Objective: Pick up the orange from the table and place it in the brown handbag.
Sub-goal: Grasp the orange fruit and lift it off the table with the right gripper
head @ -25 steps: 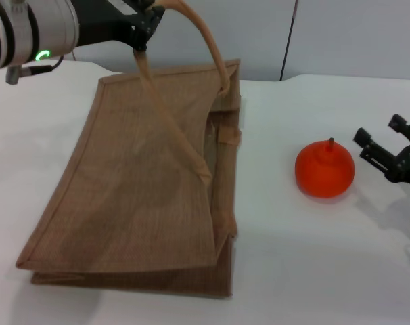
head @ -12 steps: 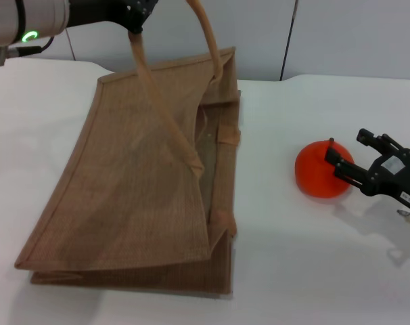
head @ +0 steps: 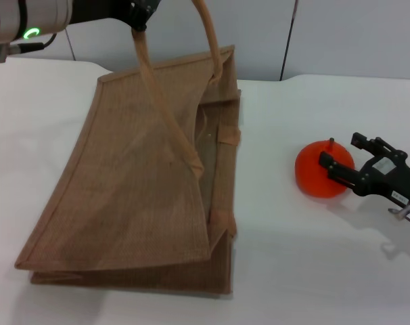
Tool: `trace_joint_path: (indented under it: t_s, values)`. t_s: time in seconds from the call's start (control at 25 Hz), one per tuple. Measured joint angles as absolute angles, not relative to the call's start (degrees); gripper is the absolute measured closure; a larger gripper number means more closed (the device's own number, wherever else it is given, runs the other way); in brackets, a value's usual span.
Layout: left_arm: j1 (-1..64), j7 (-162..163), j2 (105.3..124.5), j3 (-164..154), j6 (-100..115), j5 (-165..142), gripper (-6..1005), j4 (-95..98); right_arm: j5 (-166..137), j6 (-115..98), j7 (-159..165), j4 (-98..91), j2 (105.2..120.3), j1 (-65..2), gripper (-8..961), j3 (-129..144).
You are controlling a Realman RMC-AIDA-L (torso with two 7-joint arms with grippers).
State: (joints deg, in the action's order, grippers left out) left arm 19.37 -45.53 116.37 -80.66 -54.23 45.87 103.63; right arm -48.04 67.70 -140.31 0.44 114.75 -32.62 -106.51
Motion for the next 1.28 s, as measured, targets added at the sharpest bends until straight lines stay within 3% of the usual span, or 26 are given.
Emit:
trace_joint_path:
  t_s: [0.48, 1.28]
  values:
    - [20.0, -45.6, 116.28, -80.5, -54.8, 45.9, 866, 104.3, -50.5, 62.6, -139.7, 0.3, 115.72, -35.2, 128, -105.8]
    - [20.4, -46.1, 116.44, -81.0, -54.5, 45.4, 866, 103.7, -51.8, 57.2, -135.4, 0.4, 115.53, -36.2, 206, -105.0]
